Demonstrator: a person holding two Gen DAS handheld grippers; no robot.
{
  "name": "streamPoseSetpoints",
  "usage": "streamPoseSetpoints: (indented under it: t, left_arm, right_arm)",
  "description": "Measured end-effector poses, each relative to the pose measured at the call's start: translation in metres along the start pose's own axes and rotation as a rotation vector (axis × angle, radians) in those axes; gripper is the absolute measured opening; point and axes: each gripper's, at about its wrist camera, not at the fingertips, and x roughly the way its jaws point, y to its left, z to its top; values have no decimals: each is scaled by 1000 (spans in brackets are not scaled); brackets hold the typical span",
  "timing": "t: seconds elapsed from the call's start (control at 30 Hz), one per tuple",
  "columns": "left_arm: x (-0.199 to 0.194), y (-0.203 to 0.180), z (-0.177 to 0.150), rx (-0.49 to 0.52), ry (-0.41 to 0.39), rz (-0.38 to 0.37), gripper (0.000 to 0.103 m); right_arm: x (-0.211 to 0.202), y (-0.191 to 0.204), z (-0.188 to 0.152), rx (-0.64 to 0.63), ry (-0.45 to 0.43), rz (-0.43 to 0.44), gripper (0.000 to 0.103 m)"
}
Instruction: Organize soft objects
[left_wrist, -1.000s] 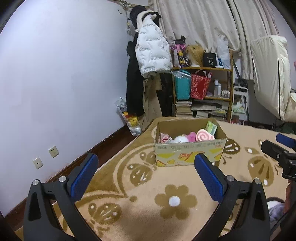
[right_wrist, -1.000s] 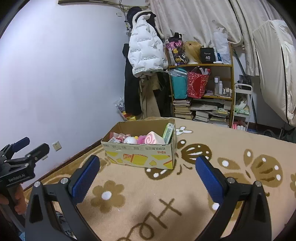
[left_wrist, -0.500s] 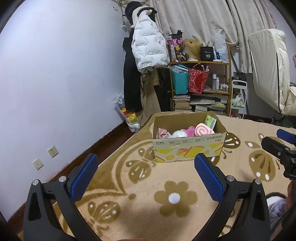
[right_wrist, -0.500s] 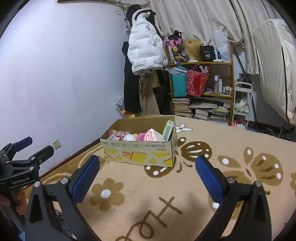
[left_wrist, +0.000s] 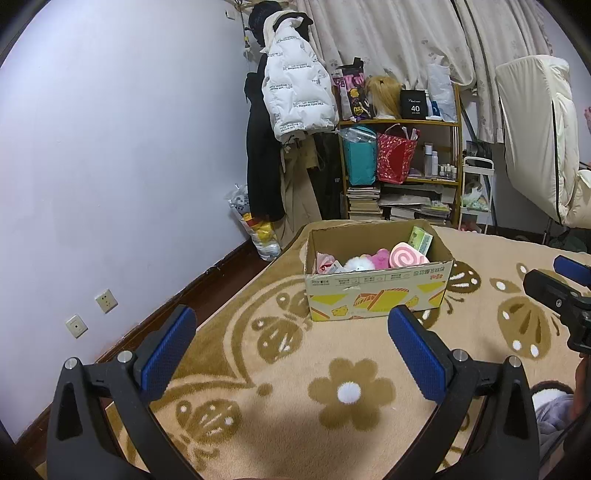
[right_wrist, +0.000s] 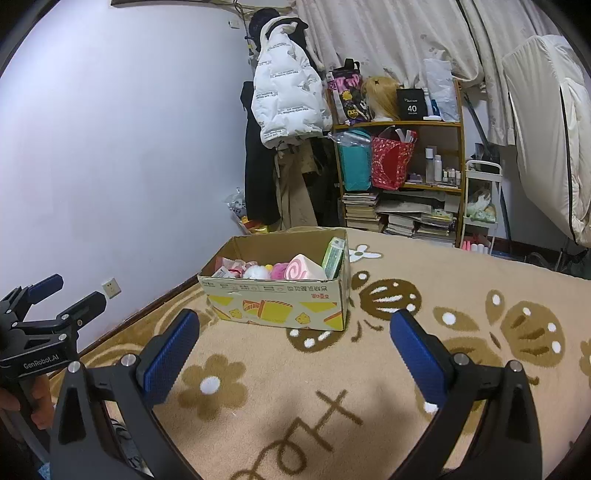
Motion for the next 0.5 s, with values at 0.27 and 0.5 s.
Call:
streamPoseSetpoints:
  t: [0.27,0.5]
  left_arm:
    - [1,0,-3,2,6,-1,103]
    - [2,0,-4,4,12,-3,103]
  right_arm:
    - [0,0,1,0,0,0,103]
    - [0,-1,-1,-2,2,-2,103]
